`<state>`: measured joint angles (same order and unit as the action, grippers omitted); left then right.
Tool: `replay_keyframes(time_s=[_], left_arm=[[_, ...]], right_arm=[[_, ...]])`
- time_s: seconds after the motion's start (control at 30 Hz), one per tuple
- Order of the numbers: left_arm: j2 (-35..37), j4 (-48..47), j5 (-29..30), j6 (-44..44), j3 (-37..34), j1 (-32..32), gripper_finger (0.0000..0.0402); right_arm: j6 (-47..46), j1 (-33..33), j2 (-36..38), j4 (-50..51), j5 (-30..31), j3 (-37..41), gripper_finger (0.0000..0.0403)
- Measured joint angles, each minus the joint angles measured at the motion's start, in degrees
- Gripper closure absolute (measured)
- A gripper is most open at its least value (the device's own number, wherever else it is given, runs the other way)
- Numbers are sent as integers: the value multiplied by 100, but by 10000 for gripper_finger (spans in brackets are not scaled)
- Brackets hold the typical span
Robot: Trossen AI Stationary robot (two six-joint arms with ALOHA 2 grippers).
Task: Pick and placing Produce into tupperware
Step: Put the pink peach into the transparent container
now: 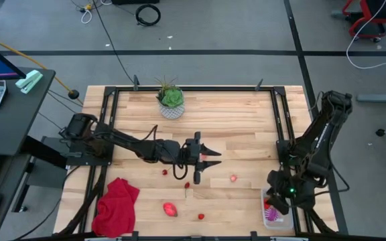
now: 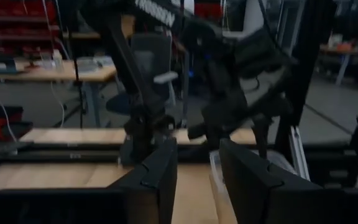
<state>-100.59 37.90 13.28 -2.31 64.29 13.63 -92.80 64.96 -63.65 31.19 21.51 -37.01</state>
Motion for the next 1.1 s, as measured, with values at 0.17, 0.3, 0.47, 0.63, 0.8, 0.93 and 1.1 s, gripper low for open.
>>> replay_keyframes(time_s=[0.17,0.3,0.47,0.63,0.8,0.93,1.1], left_arm=[[294,-848,55,-189,2,80,285],[523,-1590,246,-399,2,93,291],[741,-2216,672,-498,0,140,292],[741,-2224,705,-498,0,176,292],[741,-2327,706,-502,0,188,292],[741,-2333,713,-500,0,235,292],[741,-2381,707,-498,0,307,292]], right_arm=[[1031,-426,-40,-13,871,0,155],[2706,-965,-70,-143,1187,0,155],[4359,-1764,-567,-777,1139,0,155],[5011,-2420,-1246,-1301,1044,0,155],[4747,-2855,-1758,-1347,749,0,155],[4312,-2965,-2045,-1350,511,0,155],[4010,-2954,-2301,-1454,294,0,155]])
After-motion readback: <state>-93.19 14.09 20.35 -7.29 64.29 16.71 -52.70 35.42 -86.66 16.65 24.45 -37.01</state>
